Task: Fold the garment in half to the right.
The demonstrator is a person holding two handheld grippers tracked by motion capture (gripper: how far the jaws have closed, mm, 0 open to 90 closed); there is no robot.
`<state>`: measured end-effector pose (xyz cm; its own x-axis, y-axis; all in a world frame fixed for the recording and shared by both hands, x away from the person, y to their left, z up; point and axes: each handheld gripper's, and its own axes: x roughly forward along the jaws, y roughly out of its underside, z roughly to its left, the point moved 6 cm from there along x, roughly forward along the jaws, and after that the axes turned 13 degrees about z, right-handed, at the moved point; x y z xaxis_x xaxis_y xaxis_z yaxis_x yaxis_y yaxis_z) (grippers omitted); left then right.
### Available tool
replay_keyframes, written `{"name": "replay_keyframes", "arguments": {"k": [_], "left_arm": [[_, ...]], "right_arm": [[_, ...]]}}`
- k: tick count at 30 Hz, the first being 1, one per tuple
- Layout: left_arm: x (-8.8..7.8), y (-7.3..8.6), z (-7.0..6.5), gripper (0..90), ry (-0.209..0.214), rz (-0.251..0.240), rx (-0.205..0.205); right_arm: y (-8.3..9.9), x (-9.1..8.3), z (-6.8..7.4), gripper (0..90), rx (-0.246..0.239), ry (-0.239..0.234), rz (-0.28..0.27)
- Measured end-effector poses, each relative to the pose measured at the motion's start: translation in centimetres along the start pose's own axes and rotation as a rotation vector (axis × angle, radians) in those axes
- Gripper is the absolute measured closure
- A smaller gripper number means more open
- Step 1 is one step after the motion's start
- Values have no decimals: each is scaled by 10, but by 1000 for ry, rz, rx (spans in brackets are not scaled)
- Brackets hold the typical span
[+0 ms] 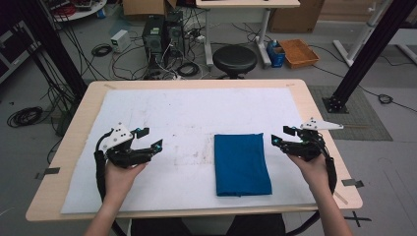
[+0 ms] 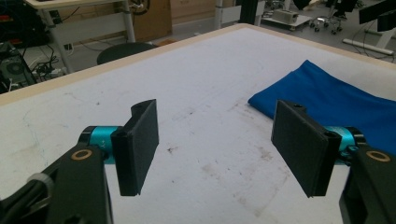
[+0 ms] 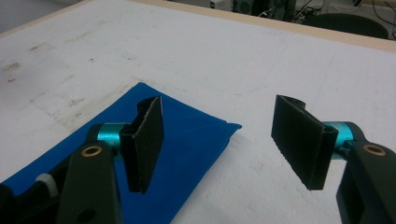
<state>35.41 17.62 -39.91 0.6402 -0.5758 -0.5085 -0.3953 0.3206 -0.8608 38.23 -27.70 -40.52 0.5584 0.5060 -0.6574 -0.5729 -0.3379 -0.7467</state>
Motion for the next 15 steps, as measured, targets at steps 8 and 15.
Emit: {"name": "replay_keyframes", "arguments": {"k": [8,15], "left_arm": [[1,1,0,322,1,3,-4],[3,2,0,321,4,9,-4]], "right_arm": [[1,2,0,344,-6,4,9],[5,3,-4,336,7,10,15]]}}
